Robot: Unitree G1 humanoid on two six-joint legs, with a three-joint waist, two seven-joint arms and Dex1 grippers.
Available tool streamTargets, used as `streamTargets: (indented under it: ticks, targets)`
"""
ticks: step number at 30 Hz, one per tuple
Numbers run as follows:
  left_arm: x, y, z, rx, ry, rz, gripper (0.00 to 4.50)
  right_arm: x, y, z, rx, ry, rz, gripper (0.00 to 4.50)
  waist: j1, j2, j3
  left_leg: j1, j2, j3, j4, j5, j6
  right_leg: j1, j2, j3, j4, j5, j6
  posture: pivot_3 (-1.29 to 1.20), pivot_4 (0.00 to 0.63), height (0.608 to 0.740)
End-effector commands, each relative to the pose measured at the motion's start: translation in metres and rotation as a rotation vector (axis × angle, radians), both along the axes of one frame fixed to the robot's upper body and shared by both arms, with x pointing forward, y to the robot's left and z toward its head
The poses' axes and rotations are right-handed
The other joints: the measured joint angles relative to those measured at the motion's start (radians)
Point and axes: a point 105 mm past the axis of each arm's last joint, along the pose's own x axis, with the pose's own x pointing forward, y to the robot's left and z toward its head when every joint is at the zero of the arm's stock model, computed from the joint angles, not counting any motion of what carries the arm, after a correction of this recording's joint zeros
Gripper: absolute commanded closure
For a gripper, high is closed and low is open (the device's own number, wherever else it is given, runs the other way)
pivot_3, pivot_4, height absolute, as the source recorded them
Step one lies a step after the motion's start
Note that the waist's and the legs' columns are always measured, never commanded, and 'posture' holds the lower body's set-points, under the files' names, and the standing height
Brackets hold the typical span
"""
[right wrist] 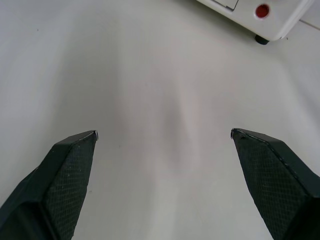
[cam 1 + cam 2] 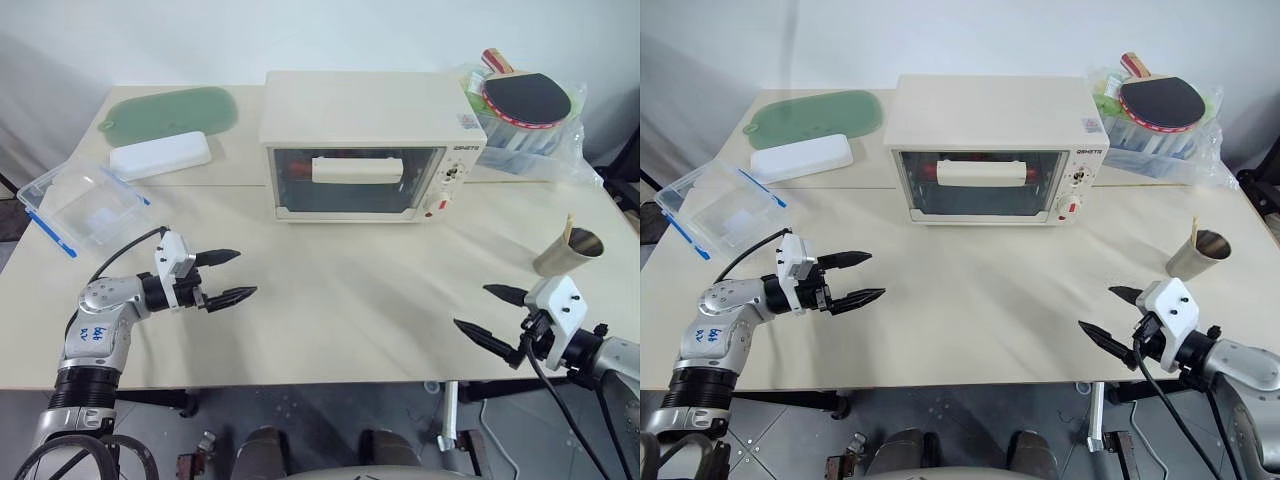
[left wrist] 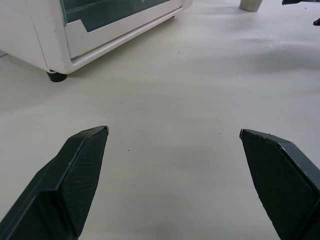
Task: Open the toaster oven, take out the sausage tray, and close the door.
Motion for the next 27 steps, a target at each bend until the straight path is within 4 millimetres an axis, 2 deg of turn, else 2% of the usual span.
streamTargets:
  ticks: [1, 2, 5, 10, 15, 21, 24, 27]
  targets:
    - [0.003, -0.001, 0.01, 0.015, -0.078, 0.007, 0.0, 0.0, 0.005, 0.007, -0.042, -0.024, 0.042, 0.03, 0.001, 0.0, 0.0, 0.0, 0.0, 0.0, 0.0, 0.0, 0.0, 0.0, 0.0, 0.0, 0.0, 0.0, 0.0, 0.0, 0.15, 0.74]
    - [0.009, 0.001, 0.01, 0.014, -0.071, 0.051, 0.0, -0.001, 0.007, 0.008, -0.046, -0.025, 0.05, 0.03, 0.0, 0.0, 0.0, 0.0, 0.0, 0.0, 0.0, 0.0, 0.0, 0.0, 0.0, 0.0, 0.0, 0.0, 0.0, 0.0, 0.15, 0.74]
    - [0.007, -0.003, 0.015, -0.031, -0.058, 0.028, 0.0, 0.001, 0.017, 0.014, -0.072, -0.038, 0.093, 0.03, 0.0, 0.0, 0.0, 0.0, 0.0, 0.0, 0.0, 0.0, 0.0, 0.0, 0.0, 0.0, 0.0, 0.0, 0.0, 0.0, 0.15, 0.74]
    - [0.013, -0.009, 0.025, -0.07, -0.081, 0.037, 0.0, 0.019, 0.04, 0.035, -0.023, -0.079, 0.14, 0.03, -0.003, -0.001, 0.001, 0.0, 0.0, 0.0, 0.001, 0.0, 0.0, 0.0, 0.0, 0.0, 0.002, 0.0, 0.0, 0.0, 0.15, 0.74]
    - [0.021, -0.017, 0.037, -0.132, -0.102, 0.03, 0.0, 0.045, 0.064, 0.054, 0.031, -0.112, 0.203, 0.03, -0.002, -0.001, 0.001, 0.0, 0.0, 0.0, 0.003, 0.0, 0.0, -0.001, 0.0, 0.0, 0.004, 0.0, 0.0, 0.0, 0.15, 0.74]
    - [0.023, -0.019, 0.053, -0.234, -0.211, 0.018, 0.0, 0.09, 0.095, 0.091, 0.068, -0.224, 0.276, 0.03, -0.01, -0.001, 0.002, 0.0, 0.0, 0.002, 0.003, 0.0, 0.0, -0.003, 0.0, 0.0, 0.006, 0.0, 0.0, 0.0, 0.15, 0.74]
    - [0.022, -0.017, 0.057, -0.259, -0.235, 0.026, 0.0, 0.103, 0.105, 0.107, 0.075, -0.255, 0.313, 0.03, -0.015, -0.001, 0.003, -0.002, 0.0, 0.003, 0.003, 0.0, -0.001, -0.006, 0.0, 0.0, 0.007, 0.0, 0.0, 0.0, 0.15, 0.74]
    - [0.021, -0.017, 0.057, -0.261, -0.243, 0.029, 0.0, 0.112, 0.11, 0.113, 0.061, -0.27, 0.338, 0.03, -0.021, -0.001, 0.003, -0.003, 0.001, 0.004, 0.003, 0.0, -0.001, -0.007, 0.0, -0.001, 0.008, 0.0, 0.0, 0.0, 0.15, 0.74]
